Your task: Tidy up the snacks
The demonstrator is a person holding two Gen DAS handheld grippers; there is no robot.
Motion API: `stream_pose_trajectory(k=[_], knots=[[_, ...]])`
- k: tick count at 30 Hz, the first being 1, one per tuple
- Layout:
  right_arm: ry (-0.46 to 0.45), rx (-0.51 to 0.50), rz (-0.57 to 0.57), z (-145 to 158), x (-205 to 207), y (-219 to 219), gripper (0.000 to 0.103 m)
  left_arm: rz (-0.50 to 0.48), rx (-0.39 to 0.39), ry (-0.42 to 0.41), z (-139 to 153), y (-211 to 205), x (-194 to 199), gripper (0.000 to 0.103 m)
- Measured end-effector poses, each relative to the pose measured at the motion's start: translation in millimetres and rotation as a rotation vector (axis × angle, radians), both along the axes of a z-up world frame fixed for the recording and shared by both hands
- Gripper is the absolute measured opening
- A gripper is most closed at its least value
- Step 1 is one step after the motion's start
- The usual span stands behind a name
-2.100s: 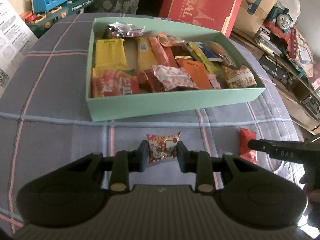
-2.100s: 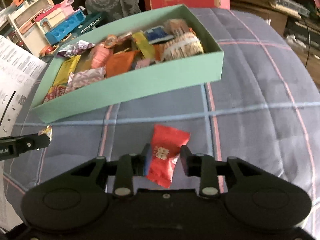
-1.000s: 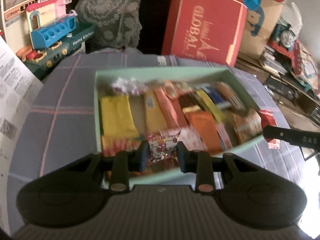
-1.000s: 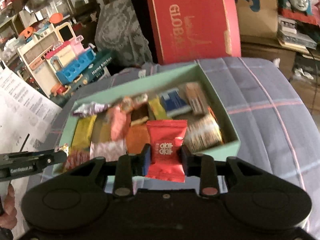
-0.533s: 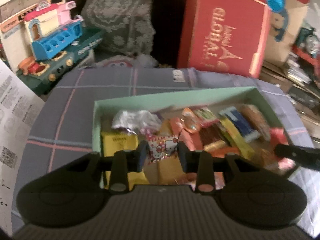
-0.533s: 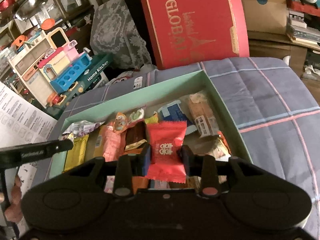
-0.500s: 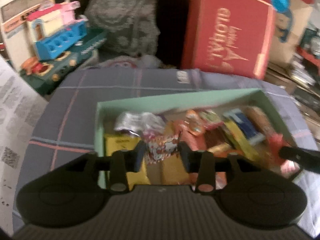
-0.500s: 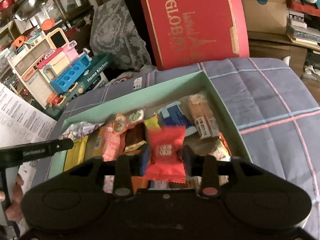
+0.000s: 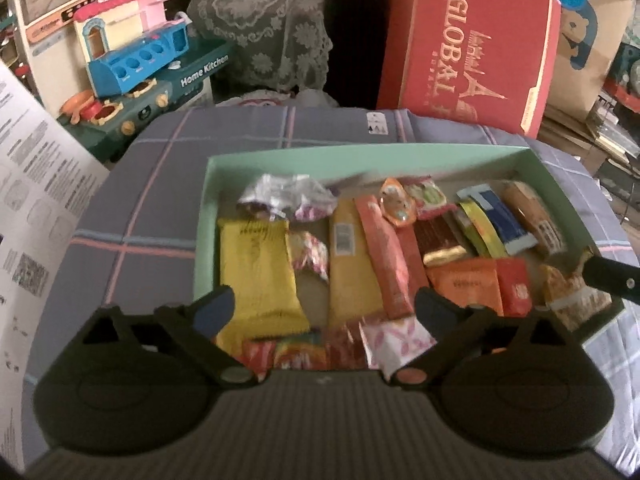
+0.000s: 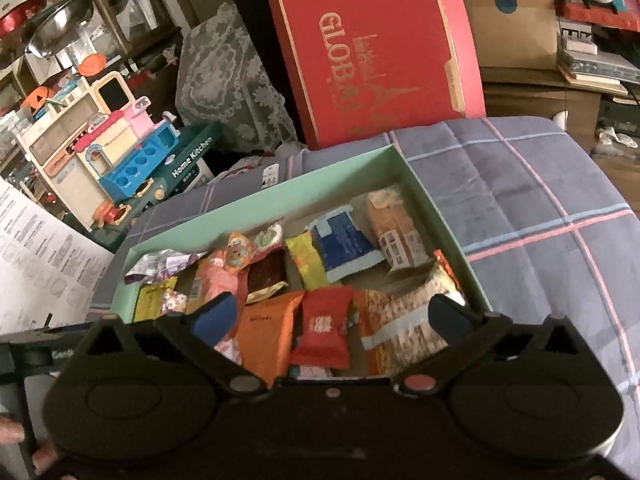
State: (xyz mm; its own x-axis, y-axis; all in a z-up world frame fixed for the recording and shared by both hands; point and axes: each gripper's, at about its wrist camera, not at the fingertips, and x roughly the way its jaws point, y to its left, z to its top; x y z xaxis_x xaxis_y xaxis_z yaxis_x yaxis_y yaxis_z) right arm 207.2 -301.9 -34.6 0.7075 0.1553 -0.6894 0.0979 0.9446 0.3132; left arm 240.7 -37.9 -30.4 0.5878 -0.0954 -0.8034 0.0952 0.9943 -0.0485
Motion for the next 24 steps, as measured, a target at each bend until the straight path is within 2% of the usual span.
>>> stream_pose_trajectory(k=[11,20,24], knots=[[0.010,0.016,0.031,11.9,-47.3,12.0,0.103,0.060,-0.098,0.031,13.5,31.0,-62.8,0.103],[0.001,0.009,0.036,25.8,-94.7,13.4,0.103,0.041,-0.115,0.026,29.3,34.0,-107.3,0.103],[0.007,0.004,0.034,27.6,-110.7,14.0,0.103,0.010,-0.094,0.031,31.3,31.8,-125.3,0.103]])
